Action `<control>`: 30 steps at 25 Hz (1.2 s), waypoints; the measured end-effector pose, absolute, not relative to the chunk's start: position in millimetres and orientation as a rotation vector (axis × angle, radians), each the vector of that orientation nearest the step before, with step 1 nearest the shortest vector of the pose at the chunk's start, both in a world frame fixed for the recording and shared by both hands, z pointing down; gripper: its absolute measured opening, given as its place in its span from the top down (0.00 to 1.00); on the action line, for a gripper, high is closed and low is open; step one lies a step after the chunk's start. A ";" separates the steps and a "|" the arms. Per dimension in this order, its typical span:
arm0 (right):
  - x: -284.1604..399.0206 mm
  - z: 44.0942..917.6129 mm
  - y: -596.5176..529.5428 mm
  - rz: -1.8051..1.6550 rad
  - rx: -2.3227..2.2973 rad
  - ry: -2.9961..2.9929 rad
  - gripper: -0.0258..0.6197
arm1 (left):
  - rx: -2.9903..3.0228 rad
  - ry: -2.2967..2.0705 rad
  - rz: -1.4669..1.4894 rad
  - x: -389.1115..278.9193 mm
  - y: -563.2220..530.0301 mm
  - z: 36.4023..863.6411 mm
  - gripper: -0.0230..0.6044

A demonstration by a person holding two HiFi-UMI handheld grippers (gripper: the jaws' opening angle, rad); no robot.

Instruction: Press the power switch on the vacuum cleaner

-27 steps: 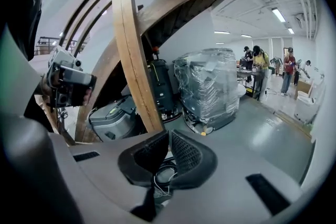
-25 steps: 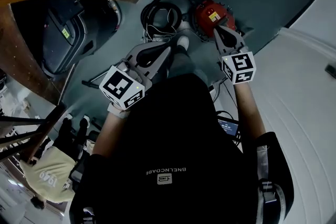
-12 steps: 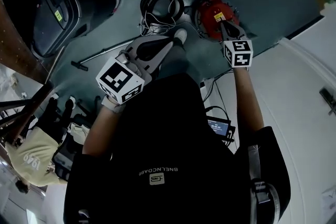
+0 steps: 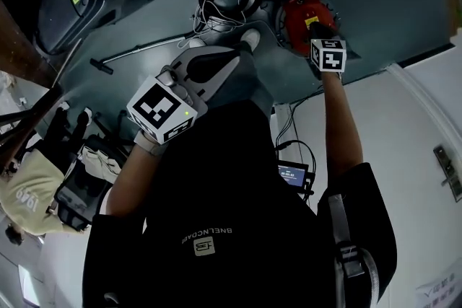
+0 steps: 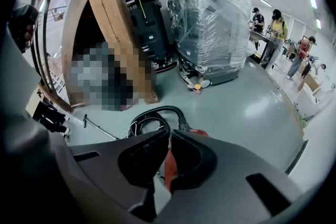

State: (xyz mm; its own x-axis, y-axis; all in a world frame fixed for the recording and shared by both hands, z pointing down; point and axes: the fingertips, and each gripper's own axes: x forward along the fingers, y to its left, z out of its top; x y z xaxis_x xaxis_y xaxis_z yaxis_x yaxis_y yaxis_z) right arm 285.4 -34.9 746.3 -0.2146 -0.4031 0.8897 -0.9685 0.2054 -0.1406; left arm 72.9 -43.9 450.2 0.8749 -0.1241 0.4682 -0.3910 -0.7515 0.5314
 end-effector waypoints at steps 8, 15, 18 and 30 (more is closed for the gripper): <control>296.7 823.0 -36.1 1.032 1.226 -1.653 0.91 | 2.329 -0.411 0.569 69.4 -34.2 481.0 0.94; 302.7 865.6 -38.4 1.030 1.175 -1.587 0.91 | 2.308 -0.439 0.616 65.3 -30.7 513.8 0.94; 306.5 884.1 -34.3 1.042 1.150 -1.552 0.91 | 2.285 -0.446 0.626 65.4 -29.3 525.9 0.94; 311.5 940.6 -34.0 1.072 1.116 -1.499 0.91 | 2.242 -0.488 0.605 72.2 -30.0 552.8 0.94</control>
State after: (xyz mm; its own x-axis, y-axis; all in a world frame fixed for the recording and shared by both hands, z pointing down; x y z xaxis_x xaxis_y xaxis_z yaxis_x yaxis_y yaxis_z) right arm 311.5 -34.0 940.6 -0.1351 -0.1439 0.9803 -0.9743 0.1995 -0.1050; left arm 72.2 -30.0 552.8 0.8155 -0.1570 0.5571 -0.5115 -0.6461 0.5666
